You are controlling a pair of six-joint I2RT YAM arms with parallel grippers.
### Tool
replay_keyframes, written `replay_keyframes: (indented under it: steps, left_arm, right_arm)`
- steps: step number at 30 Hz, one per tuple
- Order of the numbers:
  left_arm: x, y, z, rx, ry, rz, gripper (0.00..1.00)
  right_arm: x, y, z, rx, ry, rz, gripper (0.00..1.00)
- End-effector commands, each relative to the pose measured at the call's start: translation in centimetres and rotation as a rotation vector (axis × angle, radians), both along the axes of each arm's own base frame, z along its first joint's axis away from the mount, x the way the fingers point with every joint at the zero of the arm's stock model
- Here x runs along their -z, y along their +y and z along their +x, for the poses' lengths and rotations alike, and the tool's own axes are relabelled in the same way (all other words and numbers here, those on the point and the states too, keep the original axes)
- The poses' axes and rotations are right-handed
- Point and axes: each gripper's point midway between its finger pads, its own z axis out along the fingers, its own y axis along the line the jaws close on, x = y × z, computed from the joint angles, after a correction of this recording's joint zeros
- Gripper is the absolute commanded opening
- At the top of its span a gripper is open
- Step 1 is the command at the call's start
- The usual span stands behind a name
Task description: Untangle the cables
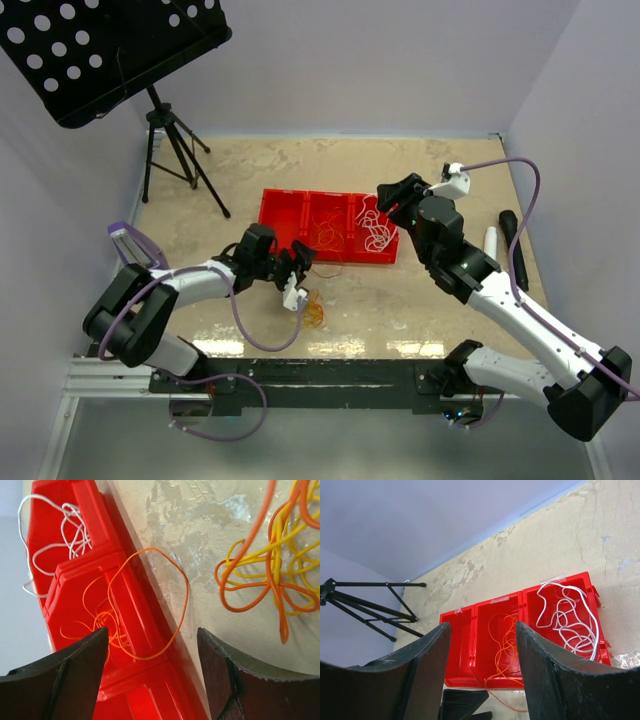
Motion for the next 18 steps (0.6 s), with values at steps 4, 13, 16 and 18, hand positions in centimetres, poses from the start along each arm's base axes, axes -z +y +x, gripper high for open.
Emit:
replay_keyframes:
  steps: [4, 13, 16, 18]
  left_arm:
    - [0.7, -1.5, 0.1, 0.221, -0.236, -0.004, 0.74]
    - [2.8, -1.5, 0.3, 0.299, -0.367, 0.047, 0.63]
    - [3.0, -1.6, 0.7, 0.305, -0.364, 0.058, 0.54]
    - [3.1, -1.7, 0.8, 0.299, -0.349, 0.059, 0.50]
  right_arm:
    - [-2.3, -0.6, 0.0, 0.019, -0.054, 0.028, 0.59]
    - [-2.8, -1.2, -0.2, 0.034, -0.072, 0.025, 0.59]
    - [-2.9, -1.3, -0.3, 0.040, -0.074, 0.025, 0.59]
    - [-3.0, -1.4, -0.3, 0.043, -0.075, 0.024, 0.59]
